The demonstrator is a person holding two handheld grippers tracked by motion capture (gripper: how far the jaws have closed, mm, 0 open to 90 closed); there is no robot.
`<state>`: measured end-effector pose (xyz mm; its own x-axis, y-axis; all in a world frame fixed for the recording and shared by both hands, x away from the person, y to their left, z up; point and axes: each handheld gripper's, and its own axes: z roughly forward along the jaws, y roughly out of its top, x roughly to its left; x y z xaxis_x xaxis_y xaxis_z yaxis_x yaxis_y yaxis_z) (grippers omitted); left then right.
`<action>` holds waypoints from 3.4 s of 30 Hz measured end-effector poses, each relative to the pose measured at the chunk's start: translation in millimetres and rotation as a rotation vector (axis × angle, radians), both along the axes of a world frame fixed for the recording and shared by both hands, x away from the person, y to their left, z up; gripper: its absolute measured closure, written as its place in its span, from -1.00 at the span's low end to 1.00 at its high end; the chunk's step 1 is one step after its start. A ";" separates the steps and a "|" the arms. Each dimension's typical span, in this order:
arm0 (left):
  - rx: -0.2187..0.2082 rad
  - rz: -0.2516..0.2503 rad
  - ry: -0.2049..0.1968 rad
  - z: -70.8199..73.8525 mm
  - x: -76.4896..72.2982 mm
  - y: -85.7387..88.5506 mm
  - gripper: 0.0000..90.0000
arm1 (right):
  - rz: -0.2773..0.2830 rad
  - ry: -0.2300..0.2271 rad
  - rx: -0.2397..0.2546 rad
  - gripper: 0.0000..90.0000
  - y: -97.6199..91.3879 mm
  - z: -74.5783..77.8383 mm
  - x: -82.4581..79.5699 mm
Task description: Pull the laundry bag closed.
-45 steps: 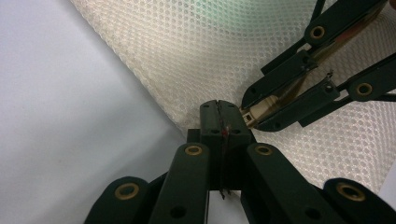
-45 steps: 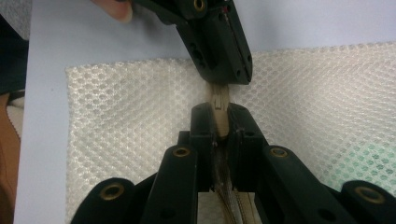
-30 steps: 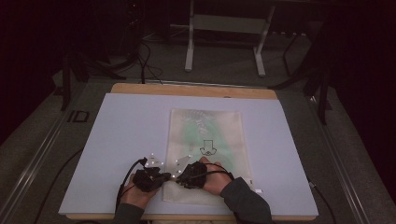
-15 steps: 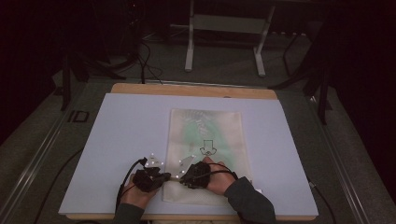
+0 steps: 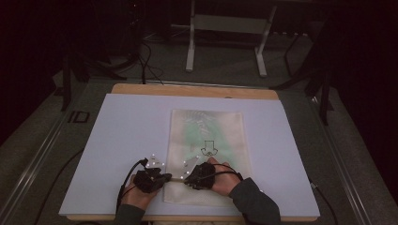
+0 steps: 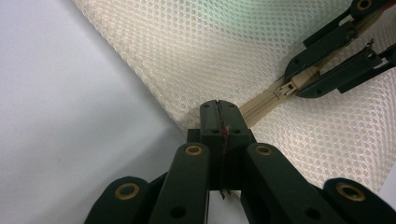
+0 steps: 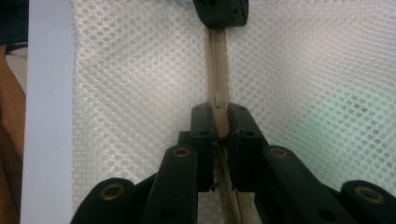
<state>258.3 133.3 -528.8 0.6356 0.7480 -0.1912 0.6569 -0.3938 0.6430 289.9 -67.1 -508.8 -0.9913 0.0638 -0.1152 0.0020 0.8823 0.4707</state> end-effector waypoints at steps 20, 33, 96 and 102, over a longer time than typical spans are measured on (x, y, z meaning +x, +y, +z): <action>0.004 -0.002 0.001 0.2 0.1 0.1 0.99 | -0.004 -0.003 -0.009 0.83 -7.1 1.1 -2.7; 0.001 -0.001 0.004 0.1 0.2 0.1 0.99 | -0.008 -0.007 -0.018 0.83 -13.0 2.5 -3.6; -0.001 0.006 0.009 0.3 0.4 -0.1 0.99 | -0.028 -0.003 -0.035 0.83 -38.6 7.0 -5.0; -0.003 0.004 0.010 0.2 0.5 0.3 0.99 | -0.033 -0.001 -0.033 0.83 -40.1 6.7 -5.6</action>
